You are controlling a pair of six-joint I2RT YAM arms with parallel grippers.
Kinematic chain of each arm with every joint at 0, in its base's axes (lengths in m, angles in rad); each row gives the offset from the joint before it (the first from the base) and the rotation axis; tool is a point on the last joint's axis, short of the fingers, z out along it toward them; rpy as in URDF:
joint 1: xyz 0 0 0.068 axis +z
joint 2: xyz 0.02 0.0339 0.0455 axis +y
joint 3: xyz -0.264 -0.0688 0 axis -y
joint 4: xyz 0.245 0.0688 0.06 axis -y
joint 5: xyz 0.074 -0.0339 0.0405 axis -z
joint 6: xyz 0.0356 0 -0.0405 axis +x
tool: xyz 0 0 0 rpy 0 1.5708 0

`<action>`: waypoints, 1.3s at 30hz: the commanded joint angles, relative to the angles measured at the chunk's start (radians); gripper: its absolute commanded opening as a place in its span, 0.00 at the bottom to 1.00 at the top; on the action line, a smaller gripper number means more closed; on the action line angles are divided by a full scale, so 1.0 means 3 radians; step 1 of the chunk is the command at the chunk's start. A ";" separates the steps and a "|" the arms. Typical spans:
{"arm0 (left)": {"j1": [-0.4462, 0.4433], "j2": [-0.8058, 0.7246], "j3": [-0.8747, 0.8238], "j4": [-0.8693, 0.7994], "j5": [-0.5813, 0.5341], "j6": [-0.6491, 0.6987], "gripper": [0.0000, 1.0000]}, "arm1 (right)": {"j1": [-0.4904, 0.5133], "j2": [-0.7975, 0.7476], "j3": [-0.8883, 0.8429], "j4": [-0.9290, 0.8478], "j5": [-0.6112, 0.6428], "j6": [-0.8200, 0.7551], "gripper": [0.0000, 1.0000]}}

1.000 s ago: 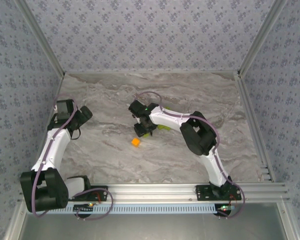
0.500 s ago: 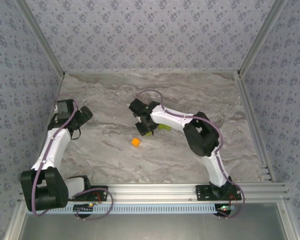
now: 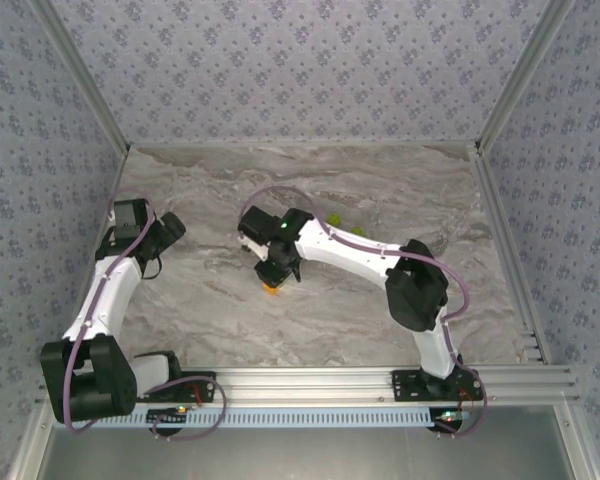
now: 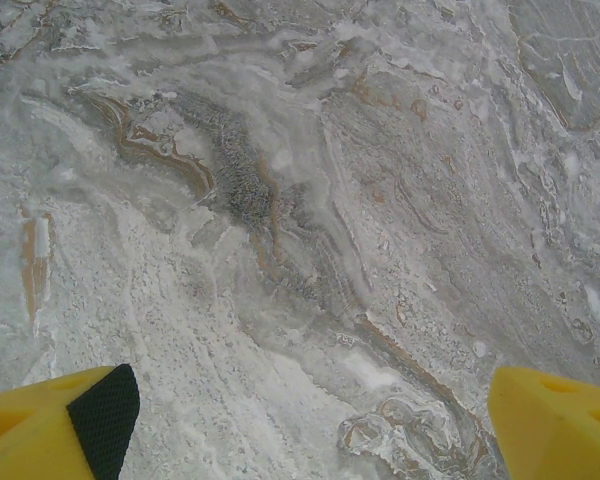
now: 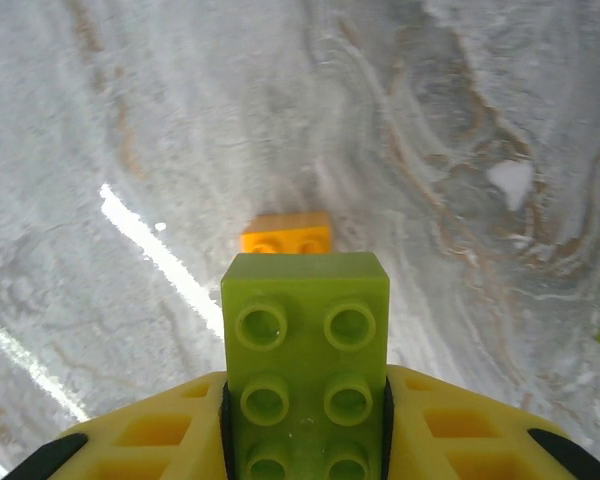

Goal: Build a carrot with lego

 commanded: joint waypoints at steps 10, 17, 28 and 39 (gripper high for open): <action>0.0004 -0.0065 0.0023 0.0019 0.0052 0.0002 0.92 | 0.0063 0.0206 -0.0014 0.0071 -0.0044 -0.0470 0.37; 0.0004 -0.0049 0.0021 0.0029 0.0047 0.0002 0.92 | 0.0044 0.0279 -0.0046 0.0140 -0.0027 -0.0586 0.38; 0.0006 -0.0030 0.0034 0.0035 0.0047 0.0002 0.92 | -0.0008 0.0312 -0.0114 0.0233 -0.0065 -0.0581 0.38; 0.0006 0.0001 0.0048 0.0044 0.0057 -0.0003 0.92 | -0.0077 0.0338 -0.0084 0.0306 -0.0150 -0.0547 0.38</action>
